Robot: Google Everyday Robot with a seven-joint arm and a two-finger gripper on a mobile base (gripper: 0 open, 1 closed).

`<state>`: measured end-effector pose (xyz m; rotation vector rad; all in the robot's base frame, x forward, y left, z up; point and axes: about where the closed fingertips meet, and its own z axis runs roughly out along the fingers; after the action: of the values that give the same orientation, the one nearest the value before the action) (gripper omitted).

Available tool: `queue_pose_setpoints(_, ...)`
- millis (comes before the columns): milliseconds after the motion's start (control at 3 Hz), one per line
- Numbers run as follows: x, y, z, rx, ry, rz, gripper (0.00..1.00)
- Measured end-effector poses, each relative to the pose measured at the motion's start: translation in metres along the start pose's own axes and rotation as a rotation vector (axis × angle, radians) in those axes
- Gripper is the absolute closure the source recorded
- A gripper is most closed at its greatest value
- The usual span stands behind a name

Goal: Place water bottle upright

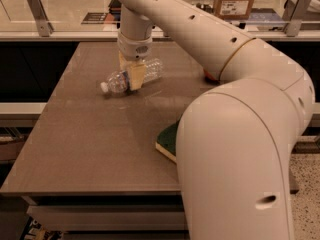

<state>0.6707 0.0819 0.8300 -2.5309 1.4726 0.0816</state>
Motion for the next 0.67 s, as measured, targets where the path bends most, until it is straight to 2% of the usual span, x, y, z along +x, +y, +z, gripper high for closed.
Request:
queue_pose_setpoints(333, 0.0018, -0.0017, -0.0024, 0.036, -0.05, 0.009, 1.0)
queue_pose_setpoints(667, 0.0057, -0.0036, -0.0103, 0.1, -0.146, 0.023, 1.0)
